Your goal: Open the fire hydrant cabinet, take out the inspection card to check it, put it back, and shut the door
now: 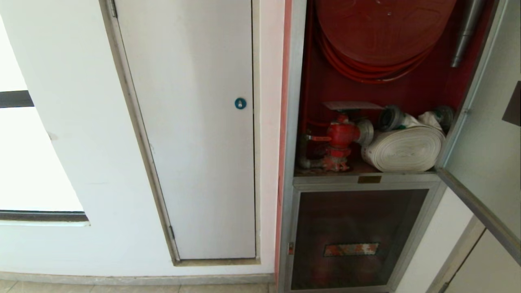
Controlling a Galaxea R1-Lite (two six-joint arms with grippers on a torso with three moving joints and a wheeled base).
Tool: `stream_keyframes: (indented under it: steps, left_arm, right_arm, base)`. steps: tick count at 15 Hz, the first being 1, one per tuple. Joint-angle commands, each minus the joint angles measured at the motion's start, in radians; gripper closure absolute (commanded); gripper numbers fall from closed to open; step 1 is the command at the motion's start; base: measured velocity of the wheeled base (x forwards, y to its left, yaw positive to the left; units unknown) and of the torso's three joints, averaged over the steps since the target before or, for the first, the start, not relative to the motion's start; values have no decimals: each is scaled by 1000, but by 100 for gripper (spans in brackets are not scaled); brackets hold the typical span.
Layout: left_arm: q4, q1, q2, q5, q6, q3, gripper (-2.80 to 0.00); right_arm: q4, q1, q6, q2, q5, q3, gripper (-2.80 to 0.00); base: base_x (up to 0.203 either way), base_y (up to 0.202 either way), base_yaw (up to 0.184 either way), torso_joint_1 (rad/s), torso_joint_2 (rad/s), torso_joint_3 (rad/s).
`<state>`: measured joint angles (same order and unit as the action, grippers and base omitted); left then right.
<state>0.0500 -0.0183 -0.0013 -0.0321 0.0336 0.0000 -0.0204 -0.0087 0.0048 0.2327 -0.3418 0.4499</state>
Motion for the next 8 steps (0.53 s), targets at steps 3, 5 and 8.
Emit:
stream_keyframes:
  steps: [3,5,8]
  left_arm:
    - [1,0,0,0,0,22,0]
    - [1,0,0,0,0,23,0]
    - [1,0,0,0,0,23,0]
  right_arm:
    - [209,-154,44,197,-89,90,0]
    - [281,-257,129,239,-119,89,0]
    - [317,-418,320,285,-127,84,0]
  base:
    - [0,0,0,0,0,0]
    - [0,0,0,0,0,0]
    - [0,0,0,0,0,0]
